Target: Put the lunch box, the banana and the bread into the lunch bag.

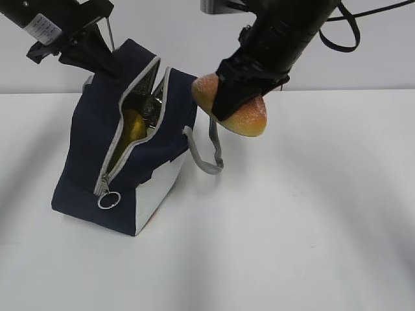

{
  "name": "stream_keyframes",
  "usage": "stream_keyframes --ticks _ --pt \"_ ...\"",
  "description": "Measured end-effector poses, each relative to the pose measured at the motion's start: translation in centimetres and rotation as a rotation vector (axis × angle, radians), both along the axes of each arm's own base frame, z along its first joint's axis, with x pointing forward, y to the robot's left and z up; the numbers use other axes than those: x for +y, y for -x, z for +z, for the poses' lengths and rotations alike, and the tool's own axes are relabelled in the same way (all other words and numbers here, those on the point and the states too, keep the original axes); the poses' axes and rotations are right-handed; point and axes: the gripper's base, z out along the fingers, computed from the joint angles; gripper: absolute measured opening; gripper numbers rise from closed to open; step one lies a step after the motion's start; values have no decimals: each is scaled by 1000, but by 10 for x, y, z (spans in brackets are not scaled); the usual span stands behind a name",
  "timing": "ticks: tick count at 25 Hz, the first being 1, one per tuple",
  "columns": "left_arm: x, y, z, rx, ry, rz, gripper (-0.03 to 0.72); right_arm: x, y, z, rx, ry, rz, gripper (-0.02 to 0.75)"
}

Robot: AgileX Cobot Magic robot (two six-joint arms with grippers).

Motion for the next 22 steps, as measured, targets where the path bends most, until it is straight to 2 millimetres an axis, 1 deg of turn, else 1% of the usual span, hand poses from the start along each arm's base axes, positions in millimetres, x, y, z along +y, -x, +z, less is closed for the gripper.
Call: stream_keyframes --ticks 4,6,8,14,18,22 --pt "0 0 0 0 1 0 -3 13 4 11 58 -173 -28 393" --pt "0 0 0 0 2 0 -3 20 4 14 101 -265 -54 393" --pt "0 0 0 0 2 0 -3 27 0 12 134 -350 -101 393" --pt "0 0 0 0 2 0 -3 42 -20 -11 256 -507 -280 393" --pt "0 0 0 1 4 0 -3 48 -30 -32 315 -530 -371 393" --pt "0 0 0 1 6 0 -3 59 -35 -44 311 -545 -403 393"
